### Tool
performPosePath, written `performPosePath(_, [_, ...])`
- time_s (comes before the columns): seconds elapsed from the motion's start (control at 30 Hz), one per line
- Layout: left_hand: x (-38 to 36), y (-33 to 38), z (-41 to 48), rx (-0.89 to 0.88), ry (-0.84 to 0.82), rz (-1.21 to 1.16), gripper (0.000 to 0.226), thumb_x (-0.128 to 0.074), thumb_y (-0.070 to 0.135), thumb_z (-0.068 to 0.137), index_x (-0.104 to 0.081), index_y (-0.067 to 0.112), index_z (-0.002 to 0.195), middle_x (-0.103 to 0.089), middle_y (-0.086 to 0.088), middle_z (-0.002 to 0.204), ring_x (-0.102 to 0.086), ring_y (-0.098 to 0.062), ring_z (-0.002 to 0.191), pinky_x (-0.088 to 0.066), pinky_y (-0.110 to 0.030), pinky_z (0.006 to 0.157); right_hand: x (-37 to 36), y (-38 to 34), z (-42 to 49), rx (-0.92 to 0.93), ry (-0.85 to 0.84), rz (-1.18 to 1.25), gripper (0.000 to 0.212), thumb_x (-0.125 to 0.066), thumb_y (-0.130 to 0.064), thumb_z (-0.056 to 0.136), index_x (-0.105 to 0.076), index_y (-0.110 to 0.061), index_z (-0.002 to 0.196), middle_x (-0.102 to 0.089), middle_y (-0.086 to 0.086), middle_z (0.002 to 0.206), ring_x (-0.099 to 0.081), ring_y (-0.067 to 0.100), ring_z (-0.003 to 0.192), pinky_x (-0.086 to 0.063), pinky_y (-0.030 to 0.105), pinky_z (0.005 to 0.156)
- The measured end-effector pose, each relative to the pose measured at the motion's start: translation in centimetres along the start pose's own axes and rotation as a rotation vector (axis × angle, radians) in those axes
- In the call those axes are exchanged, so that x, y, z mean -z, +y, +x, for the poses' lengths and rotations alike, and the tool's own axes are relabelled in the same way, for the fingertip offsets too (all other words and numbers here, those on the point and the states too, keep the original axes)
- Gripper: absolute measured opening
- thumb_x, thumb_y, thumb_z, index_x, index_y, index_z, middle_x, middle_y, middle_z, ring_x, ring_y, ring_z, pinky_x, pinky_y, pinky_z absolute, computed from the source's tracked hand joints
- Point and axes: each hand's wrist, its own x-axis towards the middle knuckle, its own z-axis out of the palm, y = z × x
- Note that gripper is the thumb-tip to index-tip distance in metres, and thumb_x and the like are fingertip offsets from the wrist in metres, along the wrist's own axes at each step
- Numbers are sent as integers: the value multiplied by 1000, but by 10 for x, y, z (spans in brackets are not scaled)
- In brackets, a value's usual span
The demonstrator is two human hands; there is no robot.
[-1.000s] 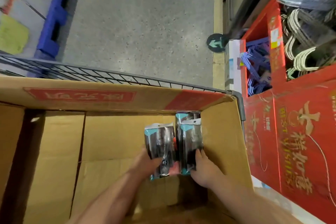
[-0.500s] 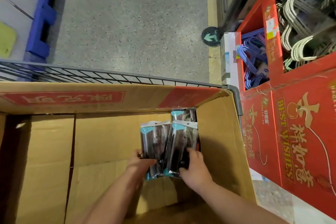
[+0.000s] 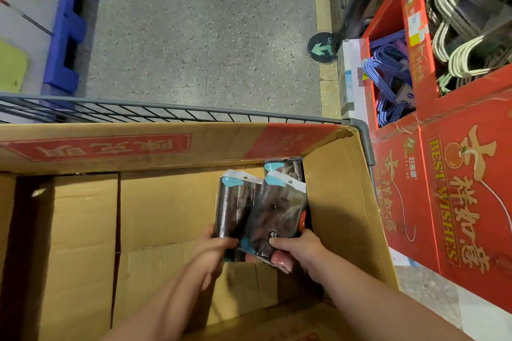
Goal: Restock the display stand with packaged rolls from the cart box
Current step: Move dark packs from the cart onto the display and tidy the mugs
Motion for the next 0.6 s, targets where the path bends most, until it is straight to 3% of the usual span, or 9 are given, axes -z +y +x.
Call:
performPosePath(0.1, [14, 6, -13, 11, 1, -15, 32, -65, -9, 79, -53, 2, 107, -62, -14, 72, -54, -24, 56, -39, -20, 34, -2, -2, -14, -49, -154, 115, 38, -75, -20, 81, -49, -12, 108, -65, 1, 73, -58, 12, 59, -45, 27, 53])
performPosePath(0.13, [17, 8, -20, 17, -2, -23, 26, -63, -4, 82, -53, 3, 104, -62, -14, 70, -52, -22, 52, -35, -19, 35, -3, -2, -18, -51, -197, 165, 26, -70, -20, 85, -50, -11, 99, -59, 0, 55, -52, 10, 48, -42, 27, 52])
performPosePath(0.2, [22, 11, -33, 25, -8, -48, 21, -62, 6, 85, -54, 4, 104, -62, -12, 69, -53, -19, 48, -34, -19, 40, -6, -7, -30, -42, -241, 257, 17, -64, -18, 90, -49, -11, 85, -48, 0, 41, -47, 10, 39, -47, 29, 56])
performPosePath(0.27, [25, 18, -48, 26, -18, -71, 27, -60, 12, 86, -57, 1, 111, -63, -12, 68, -55, -16, 42, -34, -17, 38, -6, -17, -45, -15, -255, 340, 18, -63, -16, 90, -49, -8, 82, -53, 1, 44, -52, 11, 40, -50, 29, 52])
performPosePath(0.33, [28, 23, -62, 8, -34, -108, 32, -59, 15, 88, -58, -2, 115, -63, -13, 69, -53, -15, 40, -33, -15, 35, -3, -27, -65, 28, -252, 335, 17, -68, -22, 85, -59, -10, 91, -68, 4, 66, -65, 16, 61, -51, 29, 56])
performPosePath(0.4, [31, 28, -77, -20, -53, -134, 38, -60, 19, 87, -58, -1, 119, -65, -14, 79, -54, -17, 49, -35, -17, 36, 5, -32, -79, 81, -214, 296, 26, -69, -27, 84, -59, -12, 103, -71, 1, 80, -65, 17, 78, -52, 28, 62])
performPosePath(0.5, [26, 37, -100, -68, -128, -178, 28, -60, 20, 87, -62, 3, 108, -66, -14, 86, -55, -19, 63, -38, -24, 47, 29, -30, -105, 167, -162, 299, 36, -66, -31, 86, -53, -17, 116, -67, 0, 85, -61, 15, 79, -47, 25, 57])
performPosePath(0.6, [15, 47, -134, -116, -210, -182, 10, -59, 17, 88, -61, 8, 89, -65, -10, 69, -53, -21, 63, -39, -28, 55, 60, -20, -136, 211, -202, 410, 28, -64, -25, 88, -53, -15, 112, -66, 1, 66, -62, 16, 63, -48, 25, 53])
